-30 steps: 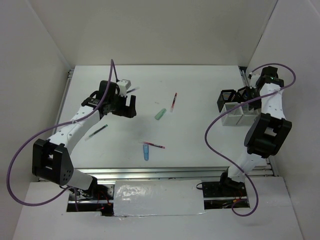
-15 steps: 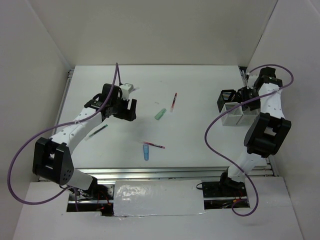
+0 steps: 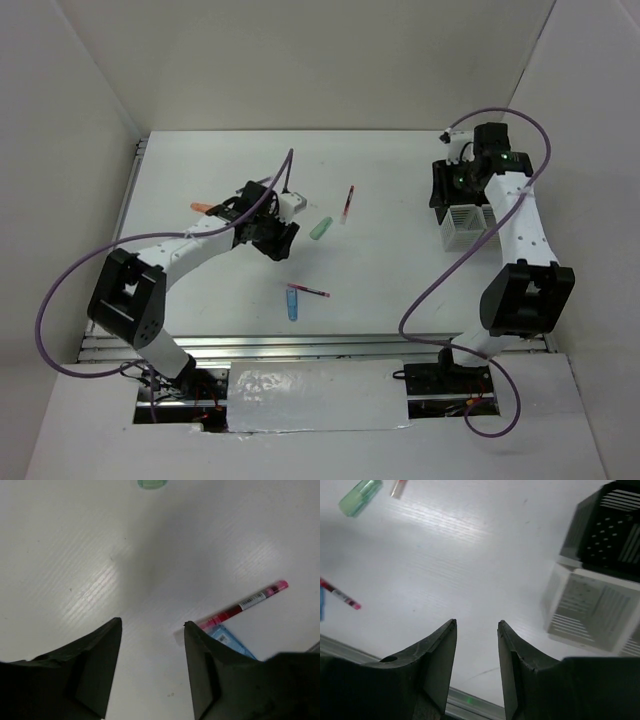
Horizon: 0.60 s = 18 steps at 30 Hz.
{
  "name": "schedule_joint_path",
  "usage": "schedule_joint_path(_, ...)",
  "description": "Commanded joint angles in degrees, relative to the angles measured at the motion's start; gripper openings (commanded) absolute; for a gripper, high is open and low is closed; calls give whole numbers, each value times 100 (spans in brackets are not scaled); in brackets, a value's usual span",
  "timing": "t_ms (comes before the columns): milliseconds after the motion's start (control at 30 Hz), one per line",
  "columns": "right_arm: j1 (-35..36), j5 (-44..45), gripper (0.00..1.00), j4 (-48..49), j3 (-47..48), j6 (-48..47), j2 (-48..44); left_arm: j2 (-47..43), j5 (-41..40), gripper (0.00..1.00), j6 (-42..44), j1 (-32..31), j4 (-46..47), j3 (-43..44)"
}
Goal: Sort the stationery into containers
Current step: Pick up the stationery from the center of the board.
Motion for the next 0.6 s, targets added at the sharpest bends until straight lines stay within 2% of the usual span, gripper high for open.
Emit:
schedule_joint_path(0, 263, -183, 45, 281, -246, 431, -146, 484, -440, 67, -82, -243, 610, 567)
schedule_joint_path(67, 316, -226, 45, 290, -290, 589, -129, 810, -555, 78, -170, -323, 725, 1066)
schedule_joint_path(133, 342, -270, 45, 307, -316, 686, -138, 1381, -547, 80, -240, -411, 673, 1463)
schedule_joint_path(367, 246, -516, 46, 360, -395, 1117, -278, 2771, -537, 79, -372, -534, 418, 3018)
schedule_joint_path(567, 131, -789, 46, 334, -334, 1311, -278, 3685, -661, 73, -381, -534, 163, 3777)
